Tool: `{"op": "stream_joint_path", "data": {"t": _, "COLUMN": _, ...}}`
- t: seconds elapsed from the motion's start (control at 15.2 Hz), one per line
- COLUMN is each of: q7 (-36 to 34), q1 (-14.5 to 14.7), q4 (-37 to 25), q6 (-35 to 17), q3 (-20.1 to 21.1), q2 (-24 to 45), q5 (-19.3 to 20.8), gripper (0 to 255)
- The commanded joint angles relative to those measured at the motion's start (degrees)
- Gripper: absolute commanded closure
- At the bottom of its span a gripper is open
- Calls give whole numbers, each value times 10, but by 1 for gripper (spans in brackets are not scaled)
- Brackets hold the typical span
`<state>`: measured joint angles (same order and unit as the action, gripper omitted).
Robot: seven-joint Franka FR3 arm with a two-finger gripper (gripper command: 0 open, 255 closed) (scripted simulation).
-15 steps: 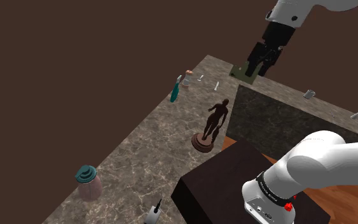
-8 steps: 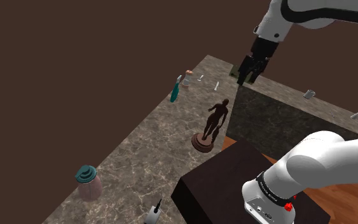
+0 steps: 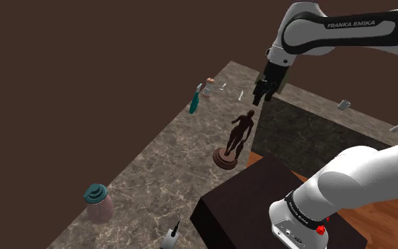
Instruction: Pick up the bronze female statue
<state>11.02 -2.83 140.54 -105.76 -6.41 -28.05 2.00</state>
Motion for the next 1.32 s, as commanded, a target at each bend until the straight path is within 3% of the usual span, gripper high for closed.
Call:
{"op": "stream_joint_path", "data": {"t": 0.0, "q7": 18, "q1": -4, "q4": -3, "q6": -33, "q3": -10, "q2": 36, "q5": 11, "gripper": 0}}
{"op": "stream_joint_path", "data": {"t": 0.79, "q7": 105, "q1": -25, "q4": -57, "q6": -217, "q3": -52, "q2": 276, "q5": 47, "gripper": 0}}
{"op": "stream_joint_path", "data": {"t": 1.25, "q7": 108, "q1": -26, "q4": -47, "q6": -268, "q3": -53, "q2": 317, "q5": 43, "gripper": 0}}
